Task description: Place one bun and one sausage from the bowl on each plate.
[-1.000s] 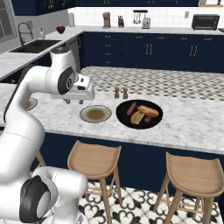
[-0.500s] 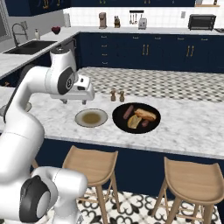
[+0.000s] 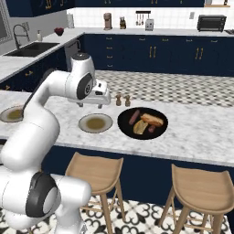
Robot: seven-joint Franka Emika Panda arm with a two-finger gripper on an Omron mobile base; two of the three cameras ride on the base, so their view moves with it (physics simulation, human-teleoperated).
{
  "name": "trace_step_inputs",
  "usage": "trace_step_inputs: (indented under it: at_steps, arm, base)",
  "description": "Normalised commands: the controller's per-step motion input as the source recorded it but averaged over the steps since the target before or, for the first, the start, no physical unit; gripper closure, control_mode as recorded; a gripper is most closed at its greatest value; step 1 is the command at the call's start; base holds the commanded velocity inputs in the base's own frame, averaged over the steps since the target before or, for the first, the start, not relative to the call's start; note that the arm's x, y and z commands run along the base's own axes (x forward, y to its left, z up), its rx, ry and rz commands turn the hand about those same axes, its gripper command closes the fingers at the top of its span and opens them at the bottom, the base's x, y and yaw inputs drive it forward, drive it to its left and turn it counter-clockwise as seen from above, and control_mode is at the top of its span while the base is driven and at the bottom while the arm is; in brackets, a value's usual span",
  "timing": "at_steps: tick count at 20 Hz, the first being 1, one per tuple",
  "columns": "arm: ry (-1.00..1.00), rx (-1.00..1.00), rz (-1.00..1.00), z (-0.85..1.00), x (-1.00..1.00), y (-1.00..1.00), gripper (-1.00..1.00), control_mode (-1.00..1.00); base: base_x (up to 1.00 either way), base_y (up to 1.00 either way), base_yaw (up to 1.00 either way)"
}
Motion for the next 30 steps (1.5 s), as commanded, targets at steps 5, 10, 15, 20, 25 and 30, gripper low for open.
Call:
trace_step_inputs:
  at_steps: [5,10,15,20,25,30]
  arm:
    - [0.05,0.03,-0.06,-0.65,0.57,-0.98,-1.0,-1.0]
    - [0.1,0.01,-0.1,-0.45,0.29,-0.54,-1.0,-1.0]
    - [0.07,0.0,-0.04,-0.31,0.45,-0.15,-1.0,-1.0]
    - [0.0,0.0,0.0,-0.38,0.58,-0.38,-1.0,-1.0]
    - [0.01,-0.01,0.0,-0.47,0.47,-0.25,-1.0,-1.0]
    - [0.05,-0.03,0.0,-0.49,0.44,-0.18,-1.0,-1.0]
  base:
    - [0.0,0.0,0.0]
    - [0.0,0.0,0.0]
    - [0.0,0.0,0.0]
    - [0.0,0.0,0.0]
    - [0.0,0.0,0.0]
    - [0.0,0.0,0.0]
